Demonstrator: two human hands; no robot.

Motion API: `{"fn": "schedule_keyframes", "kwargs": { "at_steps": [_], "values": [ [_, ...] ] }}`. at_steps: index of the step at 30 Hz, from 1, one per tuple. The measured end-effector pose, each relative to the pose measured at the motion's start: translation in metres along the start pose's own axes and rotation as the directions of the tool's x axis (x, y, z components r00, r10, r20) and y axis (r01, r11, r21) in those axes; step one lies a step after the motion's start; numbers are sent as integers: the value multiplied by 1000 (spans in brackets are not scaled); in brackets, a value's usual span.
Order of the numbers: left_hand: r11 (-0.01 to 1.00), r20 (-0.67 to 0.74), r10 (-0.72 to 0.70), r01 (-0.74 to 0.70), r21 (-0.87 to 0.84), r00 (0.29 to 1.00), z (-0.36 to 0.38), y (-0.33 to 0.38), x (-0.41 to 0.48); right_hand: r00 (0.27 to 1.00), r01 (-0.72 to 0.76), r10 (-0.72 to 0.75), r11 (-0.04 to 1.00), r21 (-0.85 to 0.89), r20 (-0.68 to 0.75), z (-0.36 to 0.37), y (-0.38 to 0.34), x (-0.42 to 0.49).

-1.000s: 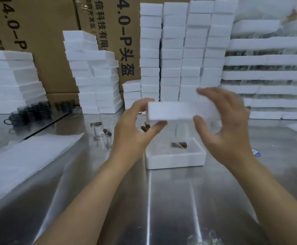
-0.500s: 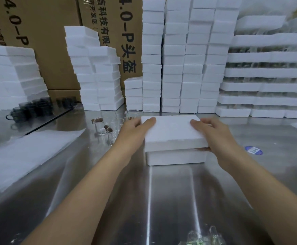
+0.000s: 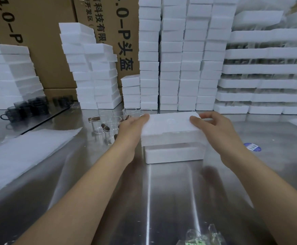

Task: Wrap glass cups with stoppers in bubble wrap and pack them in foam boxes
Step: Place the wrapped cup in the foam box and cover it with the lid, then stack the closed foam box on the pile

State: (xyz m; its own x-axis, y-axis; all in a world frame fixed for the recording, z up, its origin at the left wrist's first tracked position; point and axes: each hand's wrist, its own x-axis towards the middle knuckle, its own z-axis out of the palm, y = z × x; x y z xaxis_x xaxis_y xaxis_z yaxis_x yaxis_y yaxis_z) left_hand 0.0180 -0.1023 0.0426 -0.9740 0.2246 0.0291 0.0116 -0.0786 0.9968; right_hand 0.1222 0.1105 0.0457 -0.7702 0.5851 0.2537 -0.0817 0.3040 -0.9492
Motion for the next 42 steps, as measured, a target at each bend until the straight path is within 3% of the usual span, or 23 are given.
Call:
{"fn": "schedule_keyframes", "kwargs": {
  "at_steps": [16,22,27,32,42],
  "values": [
    [992,23,-108,106,70,994,7,-2,2,1000,-26,25,995,-100,-13,-1,22,10],
    [985,59,-147,140,101,987,4,-9,2,998,-53,53,999,3,19,7,29,8],
    [990,26,-143,142,20,989,9,-12,-8,987,-128,121,989,71,103,10,31,5],
    [977,-27,-188,184,-109,982,26,-21,-20,997,-55,52,996,70,53,12,37,5],
    [973,-49,-203,195,-124,978,28,-21,-26,983,-174,179,975,135,-29,20,38,-5]
  ]
}}
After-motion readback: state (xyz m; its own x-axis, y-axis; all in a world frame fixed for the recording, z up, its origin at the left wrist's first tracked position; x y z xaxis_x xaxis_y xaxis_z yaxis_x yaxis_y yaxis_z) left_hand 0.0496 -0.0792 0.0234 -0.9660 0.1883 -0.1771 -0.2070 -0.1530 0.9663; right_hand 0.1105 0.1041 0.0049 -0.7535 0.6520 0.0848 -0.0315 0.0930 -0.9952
